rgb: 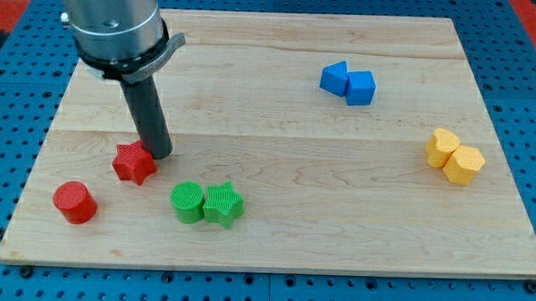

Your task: Slide the red star closer to the red circle

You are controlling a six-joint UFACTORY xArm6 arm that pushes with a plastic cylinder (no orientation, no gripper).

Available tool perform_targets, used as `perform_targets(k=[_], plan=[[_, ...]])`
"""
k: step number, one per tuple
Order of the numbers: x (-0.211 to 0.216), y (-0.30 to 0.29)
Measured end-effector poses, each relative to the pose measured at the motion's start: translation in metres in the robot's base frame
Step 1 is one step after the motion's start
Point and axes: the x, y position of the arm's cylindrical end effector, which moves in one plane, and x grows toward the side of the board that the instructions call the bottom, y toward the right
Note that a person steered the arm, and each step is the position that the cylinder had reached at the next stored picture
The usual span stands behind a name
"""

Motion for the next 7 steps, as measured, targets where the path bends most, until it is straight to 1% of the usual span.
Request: perform_targets(k=[1, 2, 4, 6, 7], plan=[[0.014, -0.001], [0.026, -0.015], [0.034, -0.043], [0.037, -0.043], [0.048, -0.043]])
